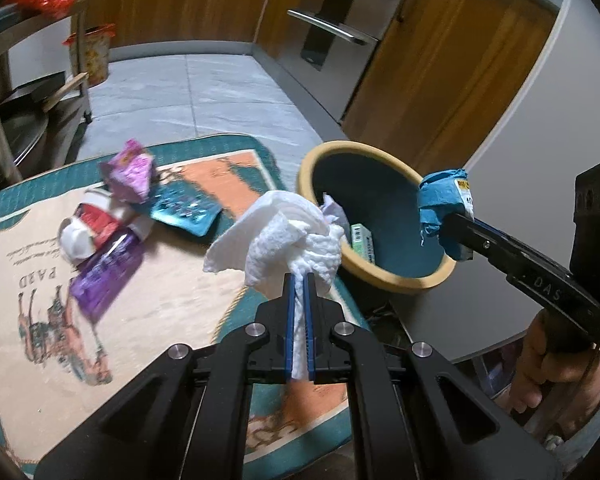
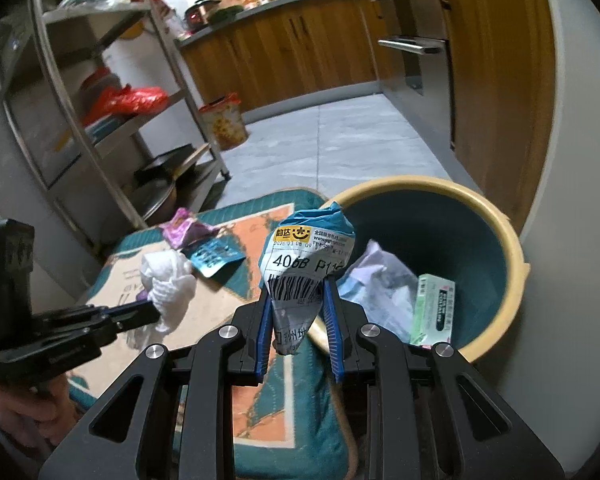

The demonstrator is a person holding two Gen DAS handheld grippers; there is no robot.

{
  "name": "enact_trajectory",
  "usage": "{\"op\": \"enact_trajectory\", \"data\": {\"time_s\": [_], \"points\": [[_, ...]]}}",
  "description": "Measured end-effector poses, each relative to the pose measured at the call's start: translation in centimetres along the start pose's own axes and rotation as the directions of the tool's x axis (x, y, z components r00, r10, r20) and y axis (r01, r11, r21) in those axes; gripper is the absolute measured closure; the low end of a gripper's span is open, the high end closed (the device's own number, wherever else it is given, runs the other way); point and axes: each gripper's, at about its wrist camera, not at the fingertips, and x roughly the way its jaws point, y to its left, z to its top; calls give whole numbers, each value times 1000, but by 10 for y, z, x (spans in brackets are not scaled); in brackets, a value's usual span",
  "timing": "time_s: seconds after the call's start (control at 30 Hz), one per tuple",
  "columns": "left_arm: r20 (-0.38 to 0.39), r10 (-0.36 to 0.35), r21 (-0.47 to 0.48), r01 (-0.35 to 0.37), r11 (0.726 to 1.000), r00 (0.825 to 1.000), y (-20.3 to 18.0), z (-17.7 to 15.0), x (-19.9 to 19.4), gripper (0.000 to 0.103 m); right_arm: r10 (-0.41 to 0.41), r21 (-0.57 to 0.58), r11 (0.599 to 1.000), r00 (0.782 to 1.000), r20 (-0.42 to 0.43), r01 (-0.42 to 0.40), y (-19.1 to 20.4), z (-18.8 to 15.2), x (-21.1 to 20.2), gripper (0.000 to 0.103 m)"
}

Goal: Collect trash
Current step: 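Carry the tissue and wrapper over the bin with both tools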

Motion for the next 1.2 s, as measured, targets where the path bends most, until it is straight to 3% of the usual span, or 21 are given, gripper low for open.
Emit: {"op": "enact_trajectory", "data": {"time_s": [0.3, 0.53, 0.83, 1.2], "points": [[9, -20, 87, 19, 996, 1000, -33, 43, -1, 99, -49, 0, 999, 995, 83, 50, -20, 16, -23, 78], [29, -69, 108, 66, 992, 997, -58, 72, 6, 99, -85, 40, 996, 993, 78, 82, -39, 14, -24, 78], [-2, -105, 134, 104, 985, 995, -89, 78, 40, 99, -118, 69, 991, 992, 51, 115, -52, 10, -14, 78], [-60, -133, 101, 139, 985, 989, -91, 80, 82, 99, -132, 97, 987, 991, 13, 130, -61, 16, 7, 78]]}}
